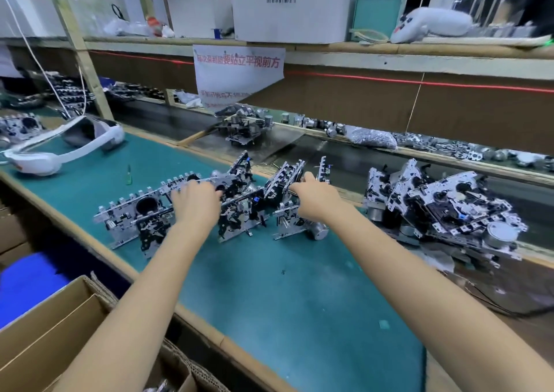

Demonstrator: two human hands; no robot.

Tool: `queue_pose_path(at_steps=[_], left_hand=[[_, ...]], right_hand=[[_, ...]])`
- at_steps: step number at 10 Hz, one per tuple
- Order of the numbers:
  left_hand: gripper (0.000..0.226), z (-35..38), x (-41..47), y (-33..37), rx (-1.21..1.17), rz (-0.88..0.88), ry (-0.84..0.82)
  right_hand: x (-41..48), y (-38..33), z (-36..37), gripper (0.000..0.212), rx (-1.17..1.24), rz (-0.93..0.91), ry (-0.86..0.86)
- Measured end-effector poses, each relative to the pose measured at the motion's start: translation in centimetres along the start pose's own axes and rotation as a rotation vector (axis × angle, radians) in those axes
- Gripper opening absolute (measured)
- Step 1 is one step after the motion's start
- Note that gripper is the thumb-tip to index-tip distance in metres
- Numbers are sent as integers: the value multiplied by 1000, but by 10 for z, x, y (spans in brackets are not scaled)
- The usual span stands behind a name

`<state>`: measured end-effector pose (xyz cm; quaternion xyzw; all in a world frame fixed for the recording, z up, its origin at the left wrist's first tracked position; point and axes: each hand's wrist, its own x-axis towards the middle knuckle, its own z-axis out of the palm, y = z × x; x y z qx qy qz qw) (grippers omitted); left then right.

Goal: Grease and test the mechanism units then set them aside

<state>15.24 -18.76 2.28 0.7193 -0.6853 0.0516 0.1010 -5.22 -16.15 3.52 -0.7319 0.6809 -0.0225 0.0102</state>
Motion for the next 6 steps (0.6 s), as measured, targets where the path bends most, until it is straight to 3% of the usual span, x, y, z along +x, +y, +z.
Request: queue_pose_path(at_steps=[1,3,4,5,6], left_hand=[[21,-3,5,-30,108,-166,-175],[22,1,-12,-58,190,-39,-189],[11,-3,-20,-52,85,-13,-213],[28,-16,-24,-41,-18,-53,-203],[25,-34,-29,-34,-177,-94,-119]], right_hand=[[-4,-8,1,44,68,-52,42],[-15,-25,3,41,223,-189,91],[-31,-30,-8,37,436,-203,115],[-61,-21,-32,31,673,-170,205],[-113,3,-56,23,959,-58,450]])
